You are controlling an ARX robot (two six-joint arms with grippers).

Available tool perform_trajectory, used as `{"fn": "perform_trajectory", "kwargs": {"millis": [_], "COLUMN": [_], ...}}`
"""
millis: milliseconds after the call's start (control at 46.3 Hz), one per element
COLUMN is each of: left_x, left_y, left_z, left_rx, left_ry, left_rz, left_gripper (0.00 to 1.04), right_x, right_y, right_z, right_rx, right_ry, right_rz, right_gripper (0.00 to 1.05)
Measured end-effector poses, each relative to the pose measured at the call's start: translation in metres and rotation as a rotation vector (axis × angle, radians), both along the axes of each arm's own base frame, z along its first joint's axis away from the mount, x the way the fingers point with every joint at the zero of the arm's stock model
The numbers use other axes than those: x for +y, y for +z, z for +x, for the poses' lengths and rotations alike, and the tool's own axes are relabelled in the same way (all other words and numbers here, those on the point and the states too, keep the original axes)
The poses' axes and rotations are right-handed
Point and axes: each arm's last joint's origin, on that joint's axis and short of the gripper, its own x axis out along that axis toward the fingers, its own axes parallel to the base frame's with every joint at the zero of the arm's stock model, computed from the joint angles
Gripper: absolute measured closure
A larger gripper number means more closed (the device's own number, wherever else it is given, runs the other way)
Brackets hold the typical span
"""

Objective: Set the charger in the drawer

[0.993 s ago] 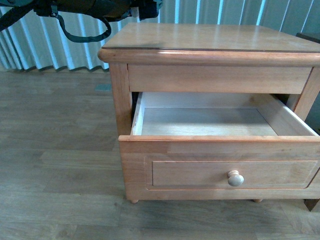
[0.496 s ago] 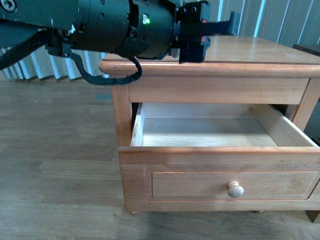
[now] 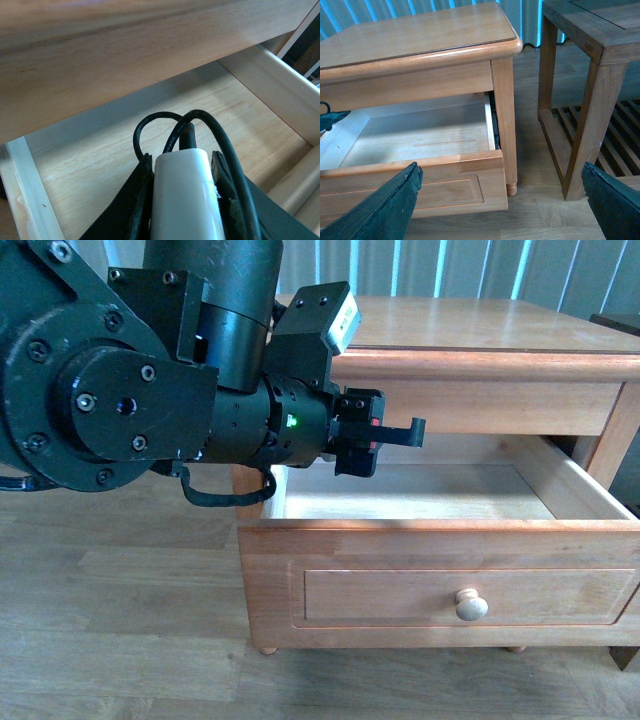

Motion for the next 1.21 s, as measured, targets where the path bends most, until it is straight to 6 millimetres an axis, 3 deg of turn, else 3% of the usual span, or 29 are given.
{"fn": "perform_trajectory", "kwargs": {"millis": [86, 302, 583, 906, 1079, 1208], "left_x": [-0.001, -0.004, -0.006, 0.015, 0.038, 0.062], "left_y": [-0.004, -0.012, -0.005, 0.061, 0.085, 0.098], "left_z": [0.004, 0.012, 0.011, -0.023, -0.063, -0.097], "left_rx": [0.009, 0.012, -0.038, -0.214, -0.287, -0.299], "left_ry": [-0.001, 0.017, 0.040, 0.114, 0.231, 0.446], "left_rz": [-0.002, -0.001, 0.007, -0.045, -0.019, 0.050], "left_gripper": [0.73, 0.43, 0.05, 0.06, 0.06, 0.06], "right_x": [0.000, 0.000, 0.000, 0.000, 0.000, 0.000], "right_y": [0.000, 0.000, 0.000, 0.000, 0.000, 0.000], "right_z": [0.000, 0.000, 0.000, 0.000, 0.000, 0.000], "right_rx": [0.000, 0.000, 0.000, 0.000, 0.000, 0.000], "right_ry": [0.000, 0.000, 0.000, 0.000, 0.000, 0.000], "right_rz": [0.000, 0.000, 0.000, 0.000, 0.000, 0.000], "right_gripper": [0.08, 0.08, 0.08, 0.08, 0.08, 0.08]}}
